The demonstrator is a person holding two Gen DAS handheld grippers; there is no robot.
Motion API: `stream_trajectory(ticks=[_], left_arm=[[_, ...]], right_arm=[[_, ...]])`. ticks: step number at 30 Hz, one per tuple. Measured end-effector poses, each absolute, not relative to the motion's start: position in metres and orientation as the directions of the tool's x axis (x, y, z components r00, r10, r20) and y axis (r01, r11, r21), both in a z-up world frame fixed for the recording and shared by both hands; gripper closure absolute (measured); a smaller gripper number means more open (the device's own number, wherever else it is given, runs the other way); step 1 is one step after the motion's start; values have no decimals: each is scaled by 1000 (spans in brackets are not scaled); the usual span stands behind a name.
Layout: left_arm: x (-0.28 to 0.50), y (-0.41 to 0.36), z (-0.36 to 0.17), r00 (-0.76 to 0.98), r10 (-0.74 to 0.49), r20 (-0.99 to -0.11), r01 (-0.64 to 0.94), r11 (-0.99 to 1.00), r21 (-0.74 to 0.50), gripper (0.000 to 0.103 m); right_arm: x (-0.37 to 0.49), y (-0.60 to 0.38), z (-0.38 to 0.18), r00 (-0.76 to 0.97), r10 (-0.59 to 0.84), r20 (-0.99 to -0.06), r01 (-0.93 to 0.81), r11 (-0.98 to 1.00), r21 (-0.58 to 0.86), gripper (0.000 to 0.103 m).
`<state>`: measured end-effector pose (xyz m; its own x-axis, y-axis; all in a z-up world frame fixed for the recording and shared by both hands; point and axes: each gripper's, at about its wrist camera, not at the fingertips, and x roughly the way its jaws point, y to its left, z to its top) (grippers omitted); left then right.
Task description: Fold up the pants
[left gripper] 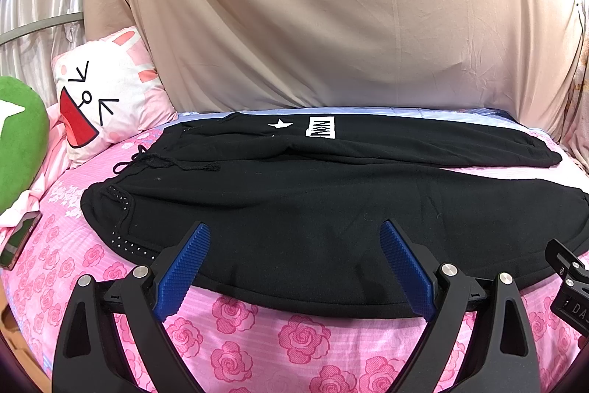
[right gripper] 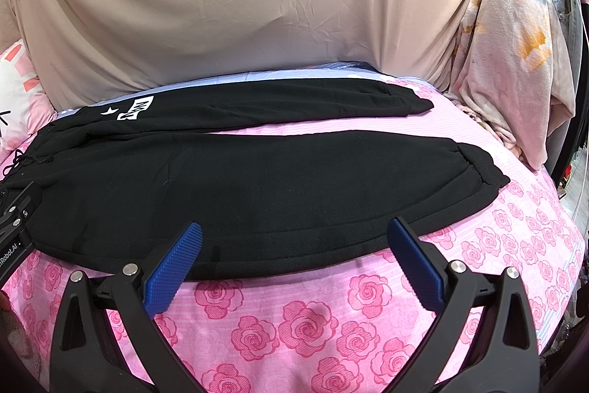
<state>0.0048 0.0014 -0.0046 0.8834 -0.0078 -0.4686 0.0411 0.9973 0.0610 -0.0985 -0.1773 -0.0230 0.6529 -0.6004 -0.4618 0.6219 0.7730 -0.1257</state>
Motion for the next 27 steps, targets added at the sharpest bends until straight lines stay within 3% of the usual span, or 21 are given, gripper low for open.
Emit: stream_trajectory(ticks=[12,20,27], left_arm=[[5,6,-9,872,-23,-489,48,998,40,11],[14,20,-5,828,-122,-547,106,992,-62,11],[75,58,41,831,-92,-548,108,994,-4,11]], right_arm=[[-99,-178,-24,654,-592,-471,618,777,-120,5],[-96,-204,-23,666,-486,-566,571,820,-32,5],[-77,-285,12,606,-607,-514,595,775,-212,5]])
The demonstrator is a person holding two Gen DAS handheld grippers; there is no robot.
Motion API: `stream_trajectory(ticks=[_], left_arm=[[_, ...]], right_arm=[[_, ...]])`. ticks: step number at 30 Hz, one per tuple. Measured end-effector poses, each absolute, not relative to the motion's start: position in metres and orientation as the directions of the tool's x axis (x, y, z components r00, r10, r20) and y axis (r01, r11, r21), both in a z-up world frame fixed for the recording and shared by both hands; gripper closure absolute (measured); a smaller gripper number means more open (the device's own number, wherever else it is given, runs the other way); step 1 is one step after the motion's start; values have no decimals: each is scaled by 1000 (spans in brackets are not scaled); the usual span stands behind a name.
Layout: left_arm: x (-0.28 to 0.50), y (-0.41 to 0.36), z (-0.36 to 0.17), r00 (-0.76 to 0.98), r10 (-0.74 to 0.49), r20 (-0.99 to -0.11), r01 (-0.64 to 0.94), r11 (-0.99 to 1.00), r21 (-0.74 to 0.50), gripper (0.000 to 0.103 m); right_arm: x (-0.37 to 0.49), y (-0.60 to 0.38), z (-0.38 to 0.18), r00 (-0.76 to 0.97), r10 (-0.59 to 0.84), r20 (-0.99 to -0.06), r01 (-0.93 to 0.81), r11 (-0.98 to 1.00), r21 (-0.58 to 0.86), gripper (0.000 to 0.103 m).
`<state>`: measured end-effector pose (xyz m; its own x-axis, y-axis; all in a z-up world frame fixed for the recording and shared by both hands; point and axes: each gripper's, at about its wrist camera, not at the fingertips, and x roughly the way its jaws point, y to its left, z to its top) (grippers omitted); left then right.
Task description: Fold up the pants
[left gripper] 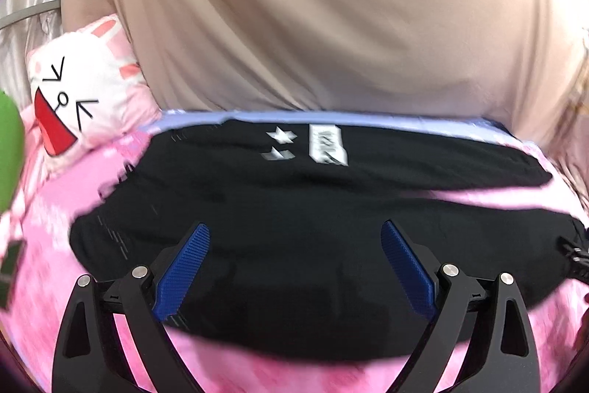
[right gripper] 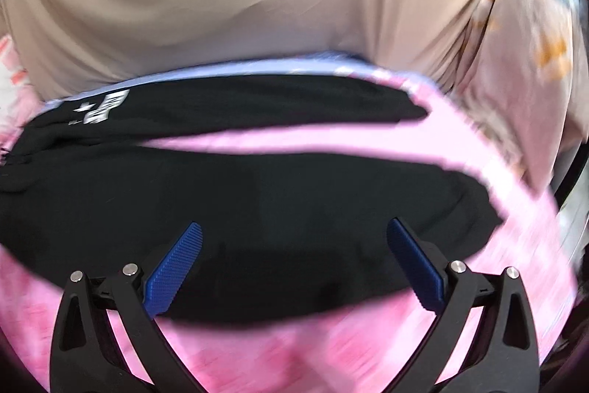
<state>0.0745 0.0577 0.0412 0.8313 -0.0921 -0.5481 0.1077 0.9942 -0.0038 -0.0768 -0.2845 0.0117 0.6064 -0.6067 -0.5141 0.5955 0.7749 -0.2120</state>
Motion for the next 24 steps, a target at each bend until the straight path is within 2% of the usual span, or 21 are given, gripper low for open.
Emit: stream_trajectory(ticks=[3,7,9,14,19,22,23,24], left_arm=[[134,91,57,817,-24,-576,38,999,13,11],[220,146,62,759,78,-647,-100,995,3,11],[263,170,59,718,89,-691,-132,991,-8,11],[355,219,35,630,141,-764,-242,970,-20,11],[415,254,-4,534,177,-827,-343,939,-21,11],[436,269,-27,488,136,-862,-371,927,-63,12],[438,271,-31,482,123,-867,-374,924,-76,14],[443,276,-37,476,88,-875,-375,920,-112,25]], right_arm=[[-58,-345,26,546,-639,-542,625,741,-245,5],[-39,-426,44,510,-629,-586,690,707,-158,5],[-31,-454,49,497,-631,-595,713,688,-134,5],[-2,-516,52,490,-570,-660,729,683,-49,5],[23,-555,43,461,-534,-709,745,667,-18,5],[33,-576,38,452,-508,-734,753,658,8,5],[36,-581,36,453,-492,-744,755,656,26,5],[36,-587,34,454,-481,-750,760,648,44,5]])
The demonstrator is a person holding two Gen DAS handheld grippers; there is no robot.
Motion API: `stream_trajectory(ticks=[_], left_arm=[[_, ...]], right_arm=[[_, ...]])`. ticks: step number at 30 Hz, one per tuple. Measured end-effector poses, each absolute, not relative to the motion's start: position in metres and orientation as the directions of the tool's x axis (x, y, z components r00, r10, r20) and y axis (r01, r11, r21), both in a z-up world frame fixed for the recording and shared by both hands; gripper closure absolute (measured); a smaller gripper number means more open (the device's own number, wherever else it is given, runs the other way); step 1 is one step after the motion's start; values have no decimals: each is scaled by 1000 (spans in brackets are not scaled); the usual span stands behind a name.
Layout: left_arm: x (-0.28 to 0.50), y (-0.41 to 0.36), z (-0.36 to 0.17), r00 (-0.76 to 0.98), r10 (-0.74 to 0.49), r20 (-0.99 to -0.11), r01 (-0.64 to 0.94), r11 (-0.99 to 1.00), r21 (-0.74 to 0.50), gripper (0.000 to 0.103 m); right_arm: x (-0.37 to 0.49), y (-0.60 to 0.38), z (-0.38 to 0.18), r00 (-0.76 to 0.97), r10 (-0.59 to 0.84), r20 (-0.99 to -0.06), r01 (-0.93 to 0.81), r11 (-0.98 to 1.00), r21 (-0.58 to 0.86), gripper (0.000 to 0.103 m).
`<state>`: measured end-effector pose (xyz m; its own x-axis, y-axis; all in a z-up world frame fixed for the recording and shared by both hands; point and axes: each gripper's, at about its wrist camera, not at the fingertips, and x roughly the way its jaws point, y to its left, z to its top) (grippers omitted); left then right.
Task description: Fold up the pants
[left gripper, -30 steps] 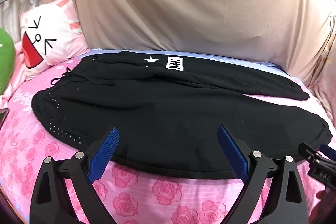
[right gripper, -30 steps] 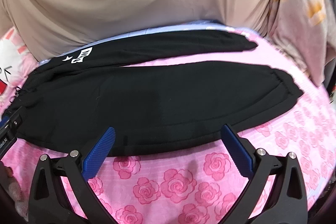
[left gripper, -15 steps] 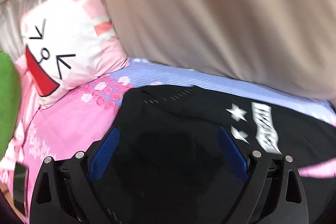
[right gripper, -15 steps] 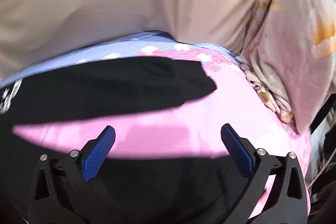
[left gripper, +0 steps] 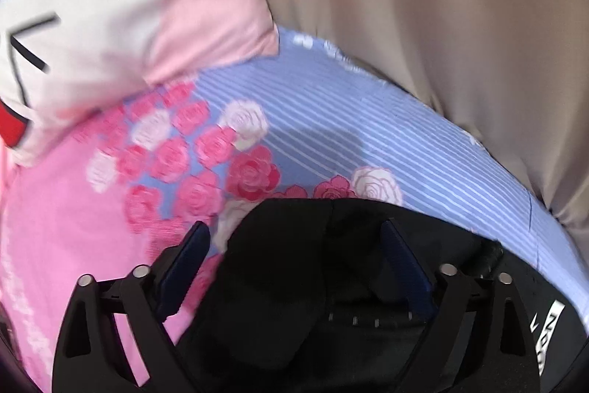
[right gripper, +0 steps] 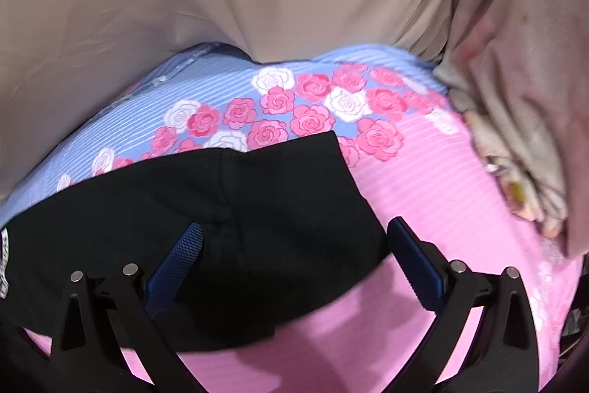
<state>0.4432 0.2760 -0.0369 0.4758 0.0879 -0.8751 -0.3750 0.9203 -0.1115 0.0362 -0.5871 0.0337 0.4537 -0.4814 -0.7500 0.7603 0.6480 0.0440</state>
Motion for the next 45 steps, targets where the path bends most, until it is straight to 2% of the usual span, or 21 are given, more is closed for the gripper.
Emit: stream_trajectory(ticks=[2,3,4,6,7,9,10,12,13,14,17,24,29,32,35,38,40,42,44,45], left_arm=[[446,277,-37,495,91,-864,-372,921,-116,36],[449,276,-37,492,95,-865,-363,926,-105,47],[450,275,-36,490,99,-866,-355,930,-95,62],[451,276,-34,489,97,-867,-342,936,-88,74],[452,276,-32,491,87,-867,-337,936,-97,84],[448,278,-28,503,68,-862,-324,939,-115,90],[446,278,-25,510,64,-858,-317,941,-119,93],[431,269,-12,523,73,-849,-305,946,-106,94],[426,264,-5,529,74,-845,-301,948,-105,95],[422,264,2,540,70,-839,-295,949,-111,95],[408,260,27,571,49,-819,-280,950,-138,95],[342,256,88,665,-25,-747,-186,962,-198,95],[255,271,118,705,-69,-706,-126,967,-220,95],[208,275,115,700,-63,-711,-113,974,-197,95],[166,285,91,674,-82,-734,-104,973,-204,94],[136,292,51,636,-71,-769,-123,974,-191,86],[115,302,35,632,-115,-766,-137,957,-257,74],[92,317,29,655,-203,-727,-165,901,-400,74],[71,325,31,683,-272,-678,-174,840,-513,68],[63,327,32,692,-310,-652,-175,804,-568,60]], right_arm=[[41,-597,30,462,-458,-760,768,635,84,5],[44,-600,29,464,-453,-761,770,630,95,5],[47,-603,27,467,-451,-761,772,627,103,5],[53,-605,26,481,-452,-751,765,635,107,5],[55,-605,26,496,-454,-740,756,646,111,5],[62,-608,26,522,-448,-726,733,671,114,21],[65,-607,27,516,-456,-725,731,675,96,25],[68,-604,30,549,-425,-719,692,714,106,51],[68,-602,32,577,-387,-719,665,734,139,70],[70,-603,34,585,-377,-718,656,741,146,79],[65,-589,49,609,-395,-688,627,771,113,87],[19,-537,99,704,-434,-562,566,821,75,89],[-45,-489,125,769,-436,-467,505,863,25,92],[-87,-470,119,779,-433,-453,494,869,19,95],[-131,-455,98,785,-419,-457,488,872,38,95],[-157,-449,72,756,-426,-497,506,862,30,93],[-175,-445,58,742,-425,-518,524,850,54,90],[-188,-429,52,743,-419,-522,531,844,79,89],[-196,-415,49,757,-395,-521,514,852,101,82],[-199,-407,48,768,-384,-513,504,856,113,77]])
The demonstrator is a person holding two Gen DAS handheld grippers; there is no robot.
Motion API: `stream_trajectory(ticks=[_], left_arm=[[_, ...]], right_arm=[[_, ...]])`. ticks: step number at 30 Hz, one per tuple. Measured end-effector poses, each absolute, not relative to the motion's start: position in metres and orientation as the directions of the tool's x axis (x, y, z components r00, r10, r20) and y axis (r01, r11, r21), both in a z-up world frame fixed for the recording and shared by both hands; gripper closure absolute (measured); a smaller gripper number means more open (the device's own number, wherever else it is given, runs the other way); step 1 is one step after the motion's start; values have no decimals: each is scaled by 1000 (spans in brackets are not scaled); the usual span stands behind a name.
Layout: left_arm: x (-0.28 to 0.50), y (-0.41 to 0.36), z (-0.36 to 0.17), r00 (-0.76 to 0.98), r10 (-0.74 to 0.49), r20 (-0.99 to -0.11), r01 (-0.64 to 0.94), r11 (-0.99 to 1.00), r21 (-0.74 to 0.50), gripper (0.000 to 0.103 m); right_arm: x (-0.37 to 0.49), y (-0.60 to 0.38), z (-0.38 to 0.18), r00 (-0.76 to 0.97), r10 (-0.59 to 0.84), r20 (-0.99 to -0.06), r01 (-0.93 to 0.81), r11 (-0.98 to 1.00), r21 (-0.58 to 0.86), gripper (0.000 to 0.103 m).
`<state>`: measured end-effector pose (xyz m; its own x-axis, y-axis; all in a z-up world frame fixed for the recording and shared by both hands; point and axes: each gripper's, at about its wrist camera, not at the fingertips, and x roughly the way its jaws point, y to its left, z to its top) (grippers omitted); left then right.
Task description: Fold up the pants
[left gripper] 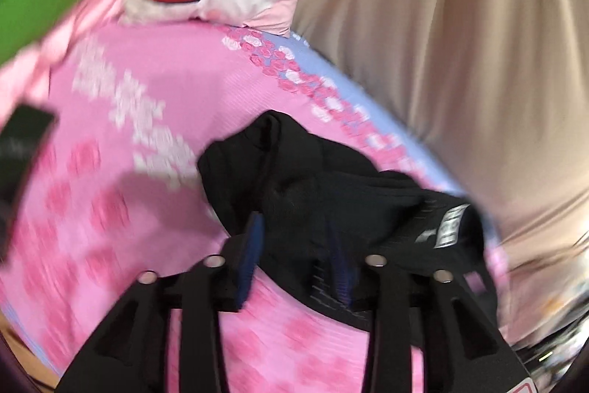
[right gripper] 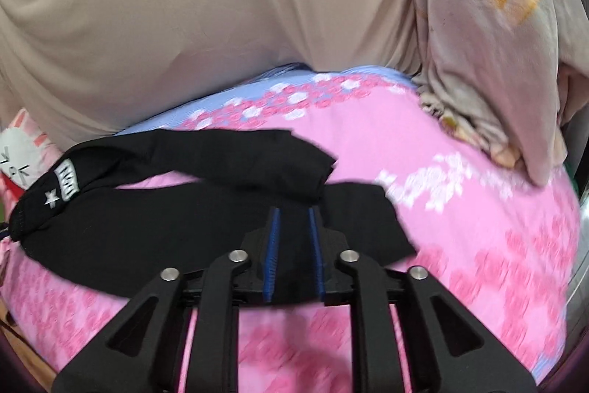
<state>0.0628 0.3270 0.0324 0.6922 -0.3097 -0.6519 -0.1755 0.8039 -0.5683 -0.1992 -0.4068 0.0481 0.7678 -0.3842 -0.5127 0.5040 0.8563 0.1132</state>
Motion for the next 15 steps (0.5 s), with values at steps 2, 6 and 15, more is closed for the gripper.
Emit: stream_trajectory(ticks=[2,6,15], left_arm=[[55,324,32,699,-378,-607,-165,740,-652,53],[69,315,16,671,-534,-514,-179,556,-811,46],[151,315,-21,571,-687,-449,-371,272,-888,46]], right_arm=[[-200,-388,49,793,-352,-498,471,872,135,59],[-191,-361,43,815,-300,-495,423,893,155,52],[-173,-328,28,828,-215,-518,359,913,194,42]])
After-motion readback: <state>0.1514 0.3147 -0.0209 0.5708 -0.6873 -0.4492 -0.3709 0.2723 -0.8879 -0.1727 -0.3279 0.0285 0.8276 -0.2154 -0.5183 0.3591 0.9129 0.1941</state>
